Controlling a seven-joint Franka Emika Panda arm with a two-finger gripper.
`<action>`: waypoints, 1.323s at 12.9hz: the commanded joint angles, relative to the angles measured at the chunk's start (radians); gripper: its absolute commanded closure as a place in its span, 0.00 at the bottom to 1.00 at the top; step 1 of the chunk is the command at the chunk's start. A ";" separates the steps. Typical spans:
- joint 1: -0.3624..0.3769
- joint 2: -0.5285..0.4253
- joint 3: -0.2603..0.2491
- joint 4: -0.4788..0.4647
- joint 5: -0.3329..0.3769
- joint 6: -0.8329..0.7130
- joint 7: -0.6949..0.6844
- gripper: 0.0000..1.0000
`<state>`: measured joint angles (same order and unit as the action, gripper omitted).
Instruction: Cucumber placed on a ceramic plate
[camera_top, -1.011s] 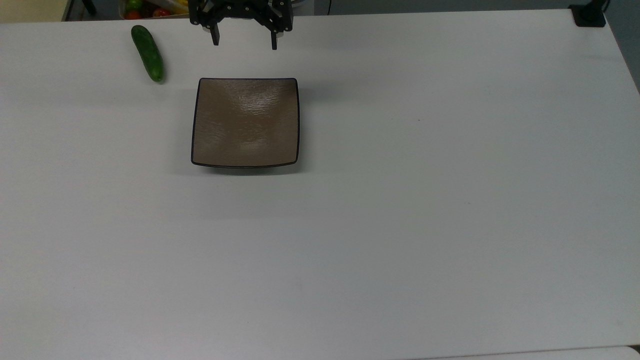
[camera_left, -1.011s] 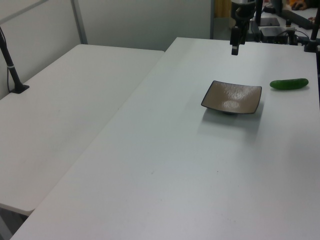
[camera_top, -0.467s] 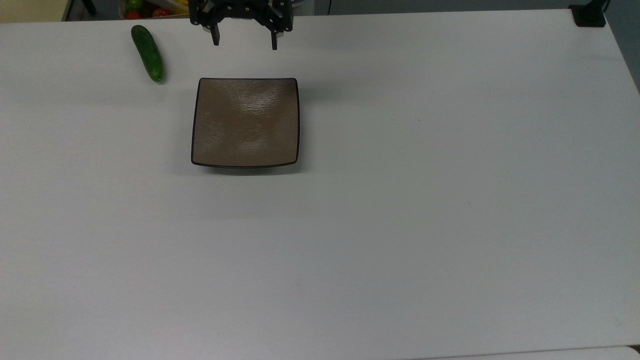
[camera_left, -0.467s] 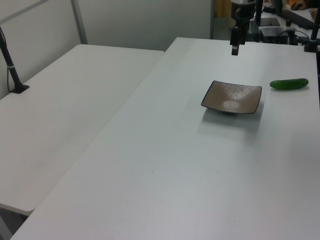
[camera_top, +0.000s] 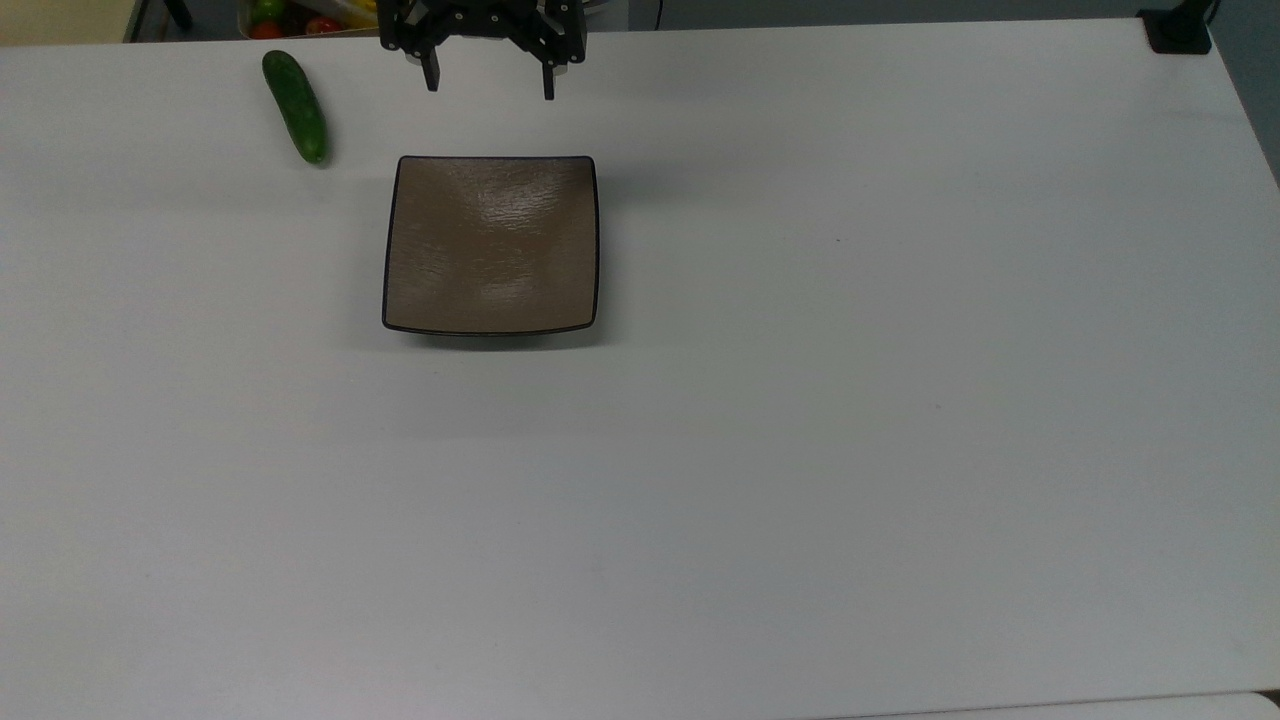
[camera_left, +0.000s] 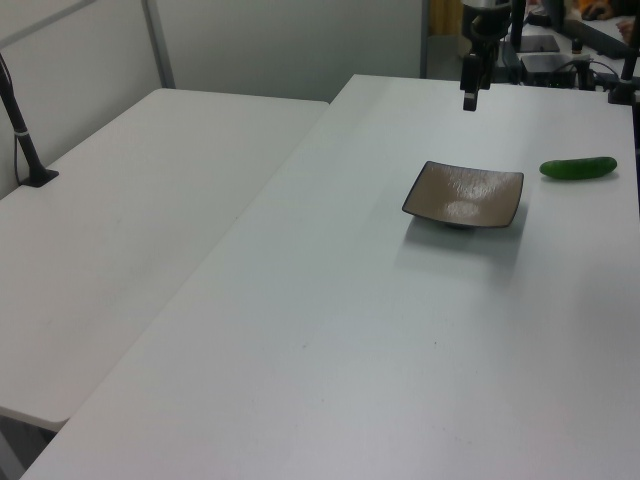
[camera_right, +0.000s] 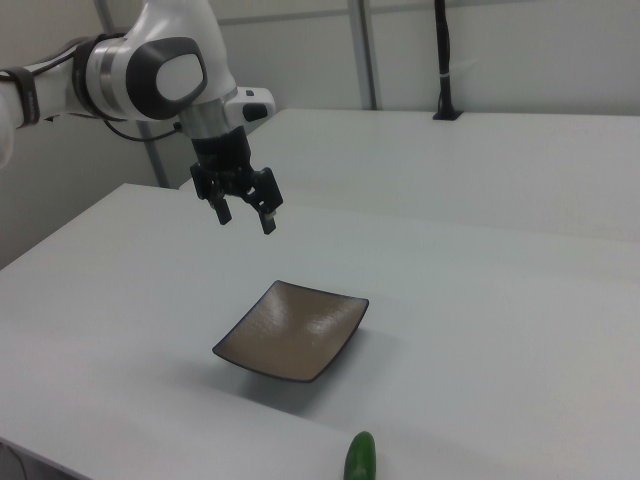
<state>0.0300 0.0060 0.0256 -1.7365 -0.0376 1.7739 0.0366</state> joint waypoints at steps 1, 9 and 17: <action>0.011 -0.037 -0.006 -0.035 -0.008 -0.021 -0.050 0.00; 0.002 -0.113 -0.078 -0.191 -0.018 -0.025 -0.367 0.00; -0.005 -0.095 -0.274 -0.365 -0.125 0.159 -0.601 0.00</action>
<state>0.0184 -0.0691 -0.2126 -2.0308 -0.1225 1.8929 -0.5225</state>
